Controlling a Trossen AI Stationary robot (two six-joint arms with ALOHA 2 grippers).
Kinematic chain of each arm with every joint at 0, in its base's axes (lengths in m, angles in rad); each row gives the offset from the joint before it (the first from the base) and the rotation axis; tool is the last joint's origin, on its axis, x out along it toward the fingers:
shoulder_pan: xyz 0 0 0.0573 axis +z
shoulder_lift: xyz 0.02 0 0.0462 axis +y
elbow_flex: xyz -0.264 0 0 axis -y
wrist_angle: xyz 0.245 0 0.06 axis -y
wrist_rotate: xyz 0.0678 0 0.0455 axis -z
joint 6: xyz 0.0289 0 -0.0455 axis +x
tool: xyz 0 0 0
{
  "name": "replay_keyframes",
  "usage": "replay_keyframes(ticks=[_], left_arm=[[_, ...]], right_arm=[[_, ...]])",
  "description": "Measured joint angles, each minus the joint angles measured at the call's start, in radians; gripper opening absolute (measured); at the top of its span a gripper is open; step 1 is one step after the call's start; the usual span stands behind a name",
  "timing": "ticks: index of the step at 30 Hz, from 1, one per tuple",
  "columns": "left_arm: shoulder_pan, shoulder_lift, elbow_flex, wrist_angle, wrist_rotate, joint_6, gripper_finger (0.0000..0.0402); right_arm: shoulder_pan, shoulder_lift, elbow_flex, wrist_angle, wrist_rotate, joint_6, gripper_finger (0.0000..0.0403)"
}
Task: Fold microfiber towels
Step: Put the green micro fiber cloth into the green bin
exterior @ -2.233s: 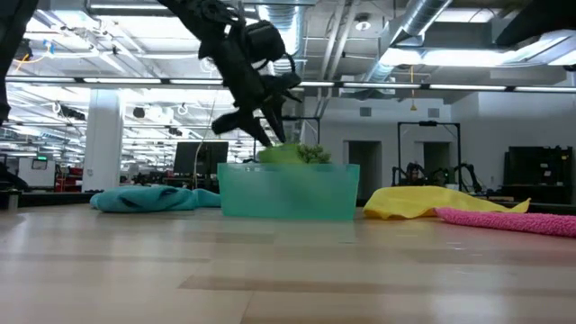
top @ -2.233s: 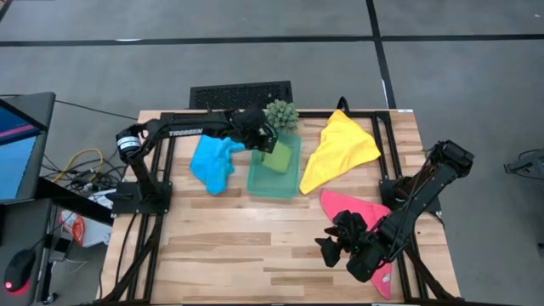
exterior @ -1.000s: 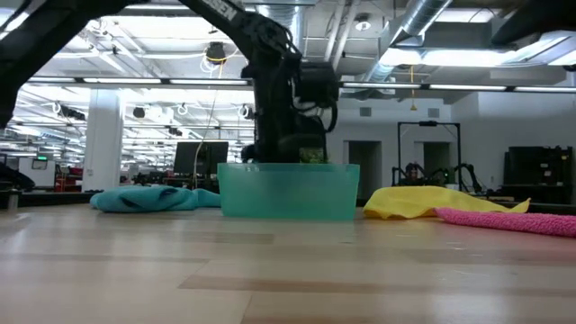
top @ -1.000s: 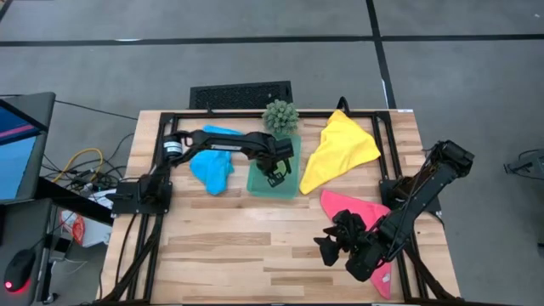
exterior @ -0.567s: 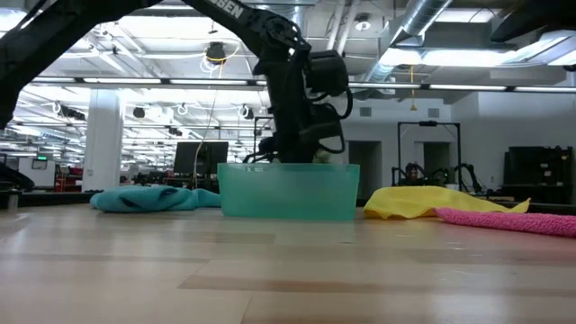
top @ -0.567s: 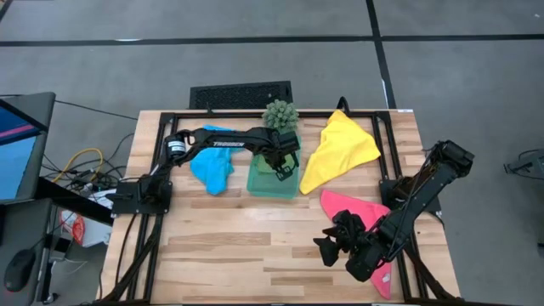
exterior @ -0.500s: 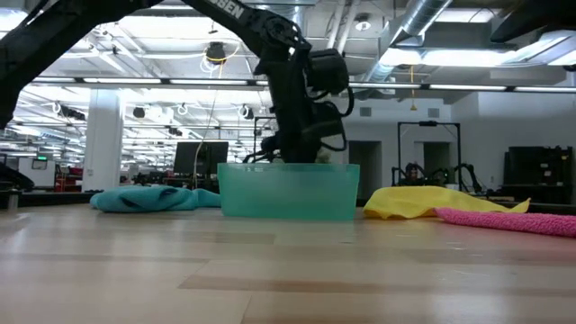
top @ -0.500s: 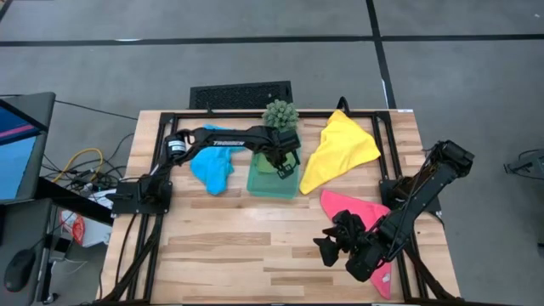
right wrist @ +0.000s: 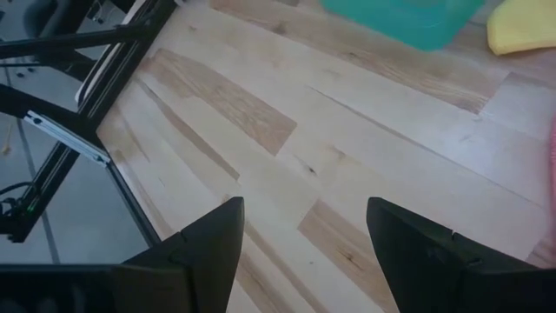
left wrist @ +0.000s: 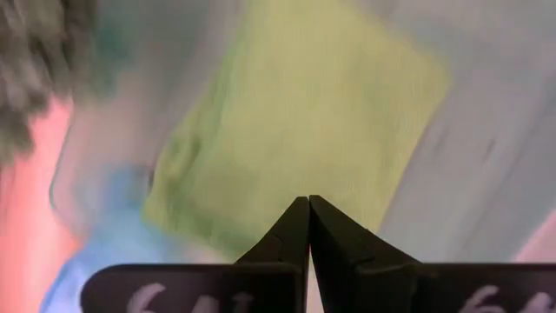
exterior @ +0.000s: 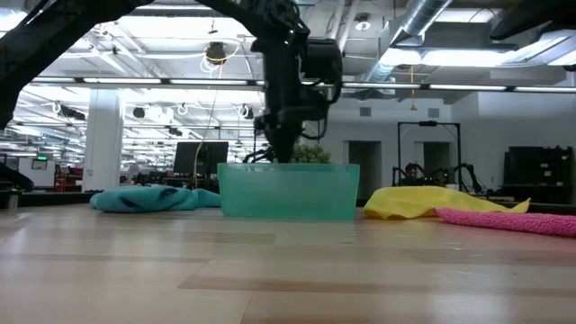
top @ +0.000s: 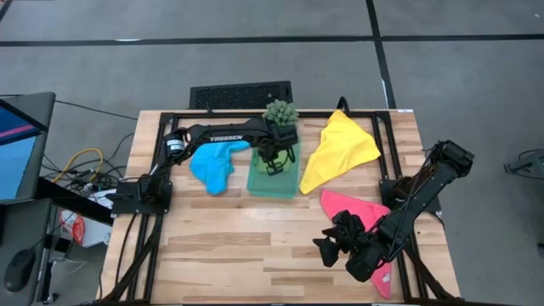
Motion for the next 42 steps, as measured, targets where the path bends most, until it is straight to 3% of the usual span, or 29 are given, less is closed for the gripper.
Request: replay_keyframes(ticks=[9, 25, 42], left_arm=[[-0.003, 0.060, -0.006, 0.091, 0.028, 0.000, 0.0000], [-0.008, 0.061, -0.053, 0.244, 0.004, 0.001, 0.0000], [-0.014, 0.110, -0.045, 0.293, 0.016, 0.018, 0.0000]], right_arm=[[0.000, 0.000, 0.000, 0.001, 0.000, 0.004, 0.0269], [-0.001, 0.000, 0.000, -0.004, 0.003, 0.003, 0.0269], [-0.006, 0.000, 0.000, 0.027, 0.034, 0.006, 0.0269]])
